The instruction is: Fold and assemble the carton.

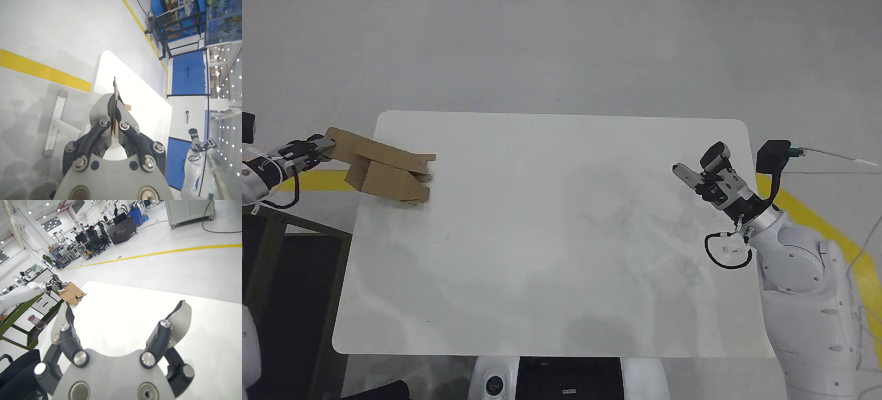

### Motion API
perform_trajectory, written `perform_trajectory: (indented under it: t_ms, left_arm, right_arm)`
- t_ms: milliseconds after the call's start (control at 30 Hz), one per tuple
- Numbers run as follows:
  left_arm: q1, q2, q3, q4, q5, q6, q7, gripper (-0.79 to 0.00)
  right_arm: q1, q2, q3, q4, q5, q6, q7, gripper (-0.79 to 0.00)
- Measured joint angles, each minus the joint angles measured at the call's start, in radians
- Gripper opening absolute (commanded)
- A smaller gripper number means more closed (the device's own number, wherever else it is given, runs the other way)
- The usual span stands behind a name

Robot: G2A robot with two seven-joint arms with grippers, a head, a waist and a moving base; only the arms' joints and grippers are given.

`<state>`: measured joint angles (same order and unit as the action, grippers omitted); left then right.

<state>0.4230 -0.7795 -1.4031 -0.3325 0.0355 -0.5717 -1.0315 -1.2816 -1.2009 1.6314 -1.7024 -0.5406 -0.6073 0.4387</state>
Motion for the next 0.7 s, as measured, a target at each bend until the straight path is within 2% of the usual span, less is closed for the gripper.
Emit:
perform_trajectory:
  t_ms: [267,433,700]
  left_arm:
    - [-0.04,-0.018,-0.001,-0.079,-0.089,0.05,-0.003,-0.785]
    - [-0.078,-0.035,0.026,-0.131,-0.104,0.061,0.009,-0.785]
    - [-0.116,-0.094,0.108,-0.197,-0.169,0.089,0.043,-0.785]
  right_arm:
    - [0.0,0.0,0.0,0.0,0.0,0.0,0.0,0.0]
    - [0.0,0.0,0.0,0.0,0.0,0.0,0.0,0.0]
    - [0.0,0.0,0.0,0.0,0.0,0.0,0.0,0.0]
